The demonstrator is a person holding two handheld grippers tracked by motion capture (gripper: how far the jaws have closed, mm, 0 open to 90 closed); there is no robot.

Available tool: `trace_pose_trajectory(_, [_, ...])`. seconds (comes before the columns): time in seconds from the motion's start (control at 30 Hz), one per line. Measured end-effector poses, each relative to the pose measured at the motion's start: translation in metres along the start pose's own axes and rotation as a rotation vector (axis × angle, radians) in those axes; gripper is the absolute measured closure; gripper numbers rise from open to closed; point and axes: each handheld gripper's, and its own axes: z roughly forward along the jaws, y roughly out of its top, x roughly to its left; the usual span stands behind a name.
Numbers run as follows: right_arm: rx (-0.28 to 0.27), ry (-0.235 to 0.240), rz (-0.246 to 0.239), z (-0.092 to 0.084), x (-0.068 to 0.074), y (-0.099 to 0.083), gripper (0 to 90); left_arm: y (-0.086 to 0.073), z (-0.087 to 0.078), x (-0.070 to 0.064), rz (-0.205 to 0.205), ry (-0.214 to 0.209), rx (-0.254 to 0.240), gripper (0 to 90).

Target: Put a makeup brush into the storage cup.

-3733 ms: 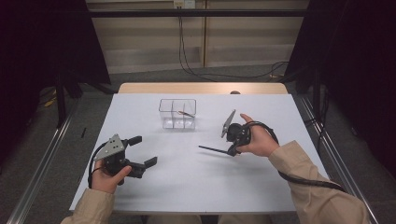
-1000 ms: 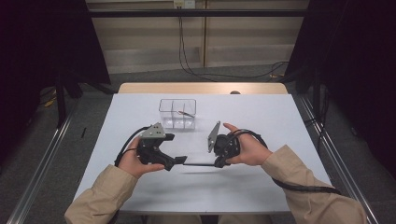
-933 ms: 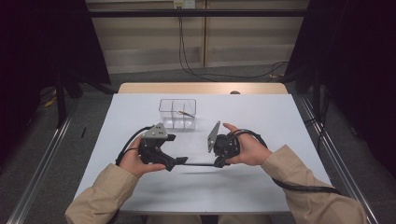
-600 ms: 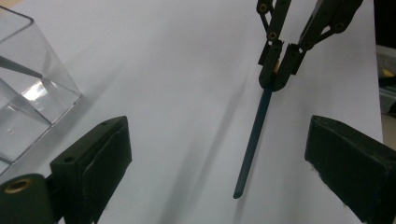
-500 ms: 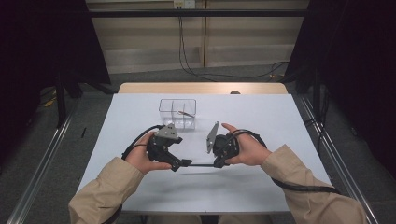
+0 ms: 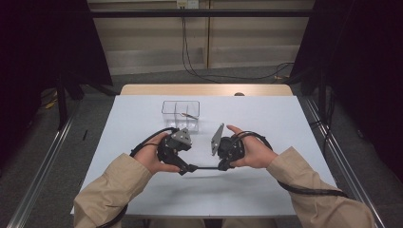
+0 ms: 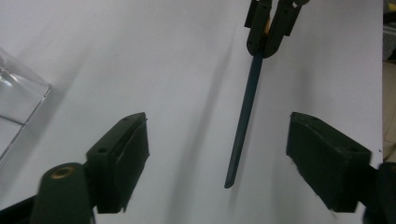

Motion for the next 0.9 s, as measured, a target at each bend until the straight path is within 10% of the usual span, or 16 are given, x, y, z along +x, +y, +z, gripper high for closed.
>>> trace_pose_trajectory(0.9, [-0.041, -0.003, -0.021, -0.006, 0.0, 0.002, 84.0, 0.017, 0.019, -0.009, 0.115, -0.053, 0.209, 69.1])
